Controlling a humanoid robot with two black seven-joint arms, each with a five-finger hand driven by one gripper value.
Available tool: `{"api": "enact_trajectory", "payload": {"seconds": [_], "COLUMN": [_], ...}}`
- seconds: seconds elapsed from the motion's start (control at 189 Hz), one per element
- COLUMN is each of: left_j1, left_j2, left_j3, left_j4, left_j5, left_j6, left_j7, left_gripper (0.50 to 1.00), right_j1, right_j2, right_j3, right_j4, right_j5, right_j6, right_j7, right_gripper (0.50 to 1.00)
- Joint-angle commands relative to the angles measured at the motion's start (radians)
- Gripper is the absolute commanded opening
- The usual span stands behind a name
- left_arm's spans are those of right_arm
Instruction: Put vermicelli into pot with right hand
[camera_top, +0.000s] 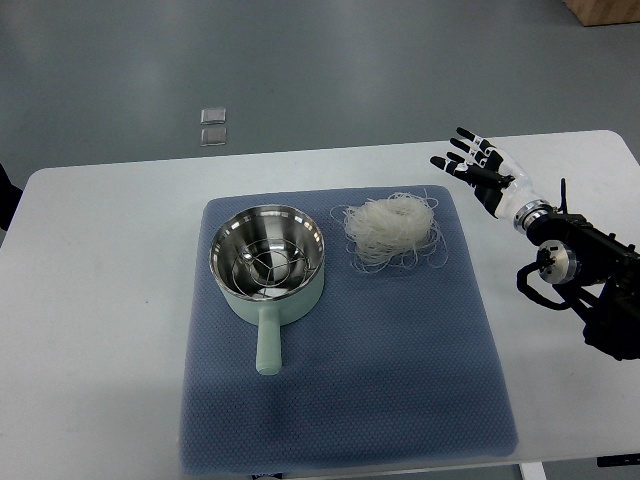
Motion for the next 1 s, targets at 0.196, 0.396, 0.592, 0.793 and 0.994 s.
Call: {"api": "enact_trajectory", "payload": {"seconds": [0.196, 0.396, 0.592, 0.793, 0.994], "left_j1": [0.000, 0.000, 0.000, 0.000, 0.000], "left_j2": [0.000, 0.000, 0.000, 0.000, 0.000], "left_j3": [0.000, 0.002, 0.002, 0.002, 0.000], "left_j4": [0.002, 0.002, 0.002, 0.002, 0.002], "left_j5": [0.000, 0.000, 0.000, 0.000, 0.000], "left_j6": [0.000, 0.000, 0.000, 0.000, 0.000], "left_j7": [0.000, 0.000, 0.000, 0.000, 0.000], "left_gripper": [1.000, 1.000, 1.000, 1.000, 1.000], "right_j1": [0.003, 0.005, 0.006, 0.006, 0.035], "right_j2": [0.002, -0.002, -0.007, -0.008, -0.013], "right_j3": [0.000, 0.000, 0.000, -0.002, -0.003], "right_j4": [0.000, 0.000, 0.000, 0.000, 0.011], "right_j5": [-0.001, -0.003, -0.003, -0.003, -0.117], "right_j6": [-0.003, -0.005, -0.005, -0.002, 0.002], "right_j7": [0.000, 0.000, 0.000, 0.000, -0.002], "right_gripper": [0.928, 0.928, 0.928, 0.928, 0.928]}}
